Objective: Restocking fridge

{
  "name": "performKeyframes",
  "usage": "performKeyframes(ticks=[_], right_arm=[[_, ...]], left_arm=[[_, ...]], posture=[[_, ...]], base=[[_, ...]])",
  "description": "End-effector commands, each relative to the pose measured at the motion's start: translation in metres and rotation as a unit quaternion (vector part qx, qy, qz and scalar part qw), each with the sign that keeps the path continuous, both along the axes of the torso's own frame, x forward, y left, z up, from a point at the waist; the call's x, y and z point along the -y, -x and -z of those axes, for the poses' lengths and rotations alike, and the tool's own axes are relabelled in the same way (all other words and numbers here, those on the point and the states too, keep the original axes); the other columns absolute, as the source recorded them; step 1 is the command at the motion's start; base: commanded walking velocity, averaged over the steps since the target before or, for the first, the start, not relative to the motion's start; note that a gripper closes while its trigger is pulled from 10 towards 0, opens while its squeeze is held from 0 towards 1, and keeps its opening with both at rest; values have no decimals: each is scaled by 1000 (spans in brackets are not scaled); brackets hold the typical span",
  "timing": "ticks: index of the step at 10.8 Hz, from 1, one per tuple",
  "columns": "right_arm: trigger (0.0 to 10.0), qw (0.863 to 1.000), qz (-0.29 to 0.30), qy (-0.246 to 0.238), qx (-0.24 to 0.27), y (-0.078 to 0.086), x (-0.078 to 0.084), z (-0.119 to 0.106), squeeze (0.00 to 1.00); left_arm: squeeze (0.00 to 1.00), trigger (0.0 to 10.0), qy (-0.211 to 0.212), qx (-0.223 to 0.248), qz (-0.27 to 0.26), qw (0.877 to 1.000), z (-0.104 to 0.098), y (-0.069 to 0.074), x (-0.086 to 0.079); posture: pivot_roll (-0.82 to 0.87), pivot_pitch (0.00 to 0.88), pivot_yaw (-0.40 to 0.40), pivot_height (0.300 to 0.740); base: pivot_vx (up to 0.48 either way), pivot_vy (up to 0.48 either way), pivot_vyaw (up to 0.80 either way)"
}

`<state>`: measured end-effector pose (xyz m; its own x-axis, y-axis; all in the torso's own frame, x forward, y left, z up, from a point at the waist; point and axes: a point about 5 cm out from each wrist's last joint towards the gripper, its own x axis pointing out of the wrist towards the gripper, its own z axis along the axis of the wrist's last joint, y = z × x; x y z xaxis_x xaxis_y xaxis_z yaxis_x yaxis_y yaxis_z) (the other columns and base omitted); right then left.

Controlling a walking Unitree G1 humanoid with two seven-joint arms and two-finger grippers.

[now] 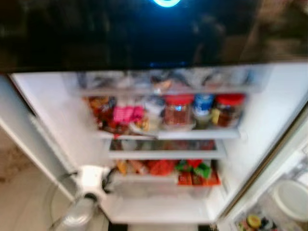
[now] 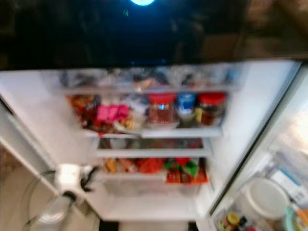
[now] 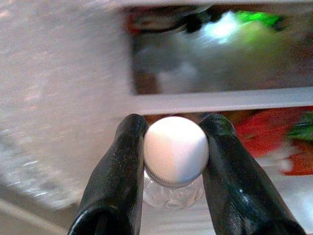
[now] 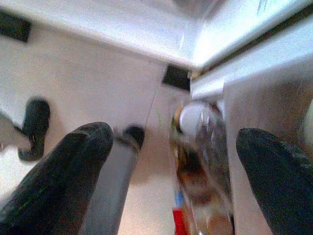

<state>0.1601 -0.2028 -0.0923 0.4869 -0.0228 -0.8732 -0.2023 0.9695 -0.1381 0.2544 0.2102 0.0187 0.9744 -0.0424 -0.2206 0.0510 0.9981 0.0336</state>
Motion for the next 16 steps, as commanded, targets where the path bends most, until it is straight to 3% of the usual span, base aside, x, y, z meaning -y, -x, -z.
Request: performKeyframes(ticks=[1, 5, 13, 16], right_arm=[[10000, 1000, 8, 9, 10, -1, 7, -2, 0], [10000, 1000, 7, 8, 9, -2, 7, -2, 0], [10000, 1000, 7, 10, 8, -2, 8, -2, 0], [10000, 1000, 5, 14, 9, -2, 8, -2, 0]], left_arm=[[0, 10000, 7, 1, 12, 1000, 0, -3, 8], [0, 10000, 12, 1, 18, 1000, -1, -4, 9], [0, 10000, 18, 7, 44, 999, -2, -3, 15], [0, 10000, 18, 8, 47, 999, -3, -4, 16]], posture=[[-12, 0, 18, 740], [-11, 0, 18, 740], [-3, 0, 12, 740], [-3, 0, 12, 701]], base=[[289, 0, 0], [280, 0, 0], [0, 0, 0], [0, 0, 0]])
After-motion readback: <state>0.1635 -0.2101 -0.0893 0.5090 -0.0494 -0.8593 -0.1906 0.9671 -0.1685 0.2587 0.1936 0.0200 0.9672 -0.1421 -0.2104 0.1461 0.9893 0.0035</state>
